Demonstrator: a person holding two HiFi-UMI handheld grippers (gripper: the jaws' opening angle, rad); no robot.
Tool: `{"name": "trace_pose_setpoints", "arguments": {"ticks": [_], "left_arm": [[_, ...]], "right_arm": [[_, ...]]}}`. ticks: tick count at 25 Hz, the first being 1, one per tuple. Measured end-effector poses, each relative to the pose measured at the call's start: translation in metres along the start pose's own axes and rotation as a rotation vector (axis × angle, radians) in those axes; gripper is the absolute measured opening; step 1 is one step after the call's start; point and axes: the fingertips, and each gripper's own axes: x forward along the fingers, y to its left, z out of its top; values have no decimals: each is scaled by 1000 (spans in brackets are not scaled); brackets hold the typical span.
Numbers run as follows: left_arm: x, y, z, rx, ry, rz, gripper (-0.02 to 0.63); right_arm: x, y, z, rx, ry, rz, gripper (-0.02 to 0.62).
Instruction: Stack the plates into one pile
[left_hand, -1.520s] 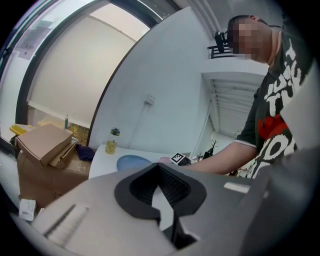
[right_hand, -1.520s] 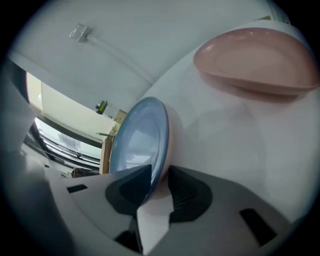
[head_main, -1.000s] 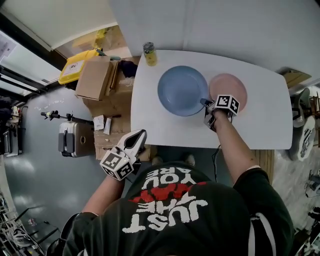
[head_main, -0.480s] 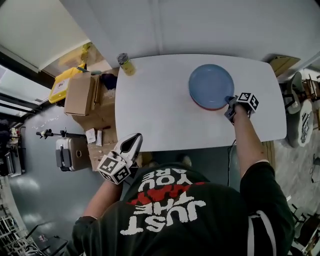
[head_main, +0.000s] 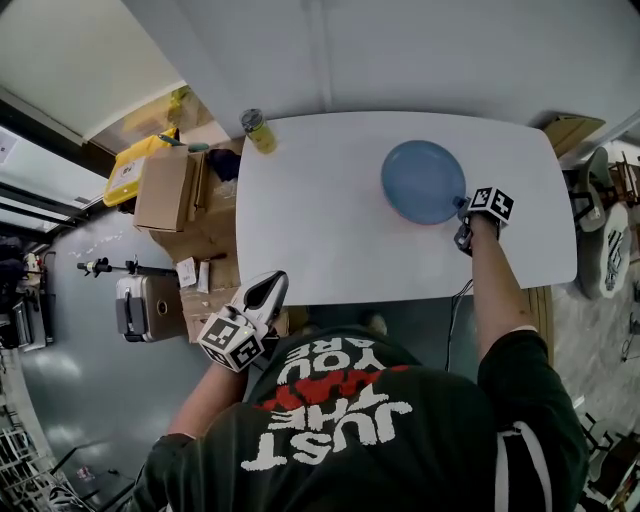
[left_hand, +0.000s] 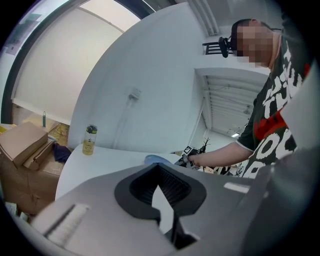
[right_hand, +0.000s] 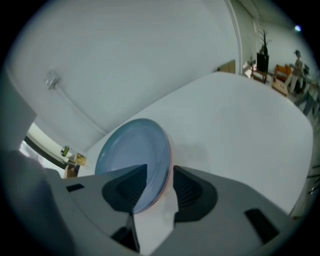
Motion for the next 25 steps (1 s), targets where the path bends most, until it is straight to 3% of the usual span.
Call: {"name": "trace_pose_setpoints", "arguments": {"ticks": [3,4,6,8,10,13,16,19,25], "left_arm": [[-10,8,-1,1,-15,-11,5],[-14,11,-1,1,-21,-16,5],[-22,18,0,0,-30,-26,5],[-29,23,1,0,-37,-44,5],[-34,26,-1,2,-41,-70,5],[-34,25,-7,16,-33,-124,5],[-24,19,-8,16,-28,-169,5],[-5,-2,1,31,-38,-189,5],[59,-84,7,118,-78,-181,4]], "right_arm": [[-30,9,12,-127,-106,-33,153],[-41,22,10,-164,-144,9,152],[-63,68,-15,-245,-171,192,150],[-86,127,-72,-363,-119,425,77],[-107,181,-145,-528,-46,586,41],[-126,228,-242,-734,31,650,12],[-143,244,-301,-835,74,697,8],[-165,232,-284,-840,15,725,8],[-213,141,-154,-791,-203,727,8]]}}
